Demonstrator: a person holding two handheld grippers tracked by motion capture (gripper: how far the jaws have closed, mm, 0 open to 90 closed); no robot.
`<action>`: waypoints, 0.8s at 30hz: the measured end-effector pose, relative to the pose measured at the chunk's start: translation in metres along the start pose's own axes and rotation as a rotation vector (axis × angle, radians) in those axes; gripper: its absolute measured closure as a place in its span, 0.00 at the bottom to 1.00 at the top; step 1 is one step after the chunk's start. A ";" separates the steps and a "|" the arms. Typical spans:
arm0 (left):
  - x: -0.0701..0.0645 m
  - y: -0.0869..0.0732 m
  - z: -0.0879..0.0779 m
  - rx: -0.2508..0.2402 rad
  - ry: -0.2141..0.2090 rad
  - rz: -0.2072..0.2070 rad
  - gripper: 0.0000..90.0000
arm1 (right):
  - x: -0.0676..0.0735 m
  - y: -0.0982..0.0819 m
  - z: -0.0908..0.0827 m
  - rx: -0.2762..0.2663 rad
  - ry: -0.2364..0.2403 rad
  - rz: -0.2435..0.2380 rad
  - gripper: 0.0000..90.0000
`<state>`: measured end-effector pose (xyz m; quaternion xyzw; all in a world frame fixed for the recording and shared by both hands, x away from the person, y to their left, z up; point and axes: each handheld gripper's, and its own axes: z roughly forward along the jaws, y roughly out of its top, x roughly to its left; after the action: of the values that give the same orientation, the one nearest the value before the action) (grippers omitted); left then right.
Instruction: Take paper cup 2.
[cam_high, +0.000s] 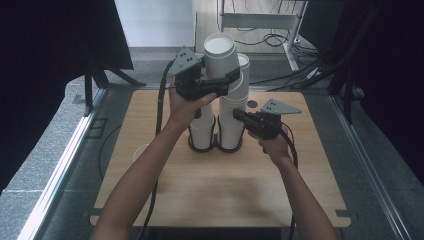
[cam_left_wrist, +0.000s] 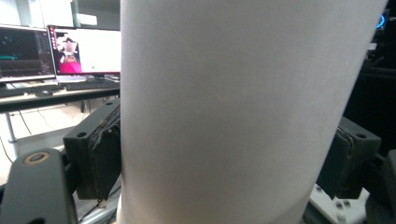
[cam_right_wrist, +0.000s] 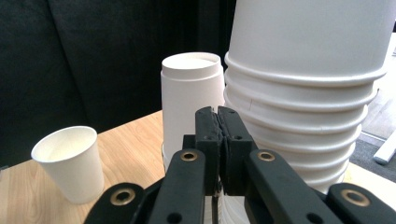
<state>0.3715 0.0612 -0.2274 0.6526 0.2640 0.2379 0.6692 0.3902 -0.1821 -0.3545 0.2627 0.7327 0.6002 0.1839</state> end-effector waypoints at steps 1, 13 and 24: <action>0.000 -0.003 -0.003 0.002 -0.002 0.001 0.17 | 0.001 -0.001 -0.001 0.000 0.002 0.004 0.96; -0.002 -0.029 -0.028 0.024 -0.029 -0.008 0.17 | 0.007 -0.013 -0.002 0.002 0.017 0.009 0.92; -0.008 -0.048 -0.042 0.042 -0.034 0.009 0.17 | 0.015 -0.025 -0.006 -0.001 0.018 0.007 0.84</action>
<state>0.3362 0.0861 -0.2754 0.6715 0.2545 0.2241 0.6588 0.3708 -0.1808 -0.3767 0.2596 0.7330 0.6038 0.1753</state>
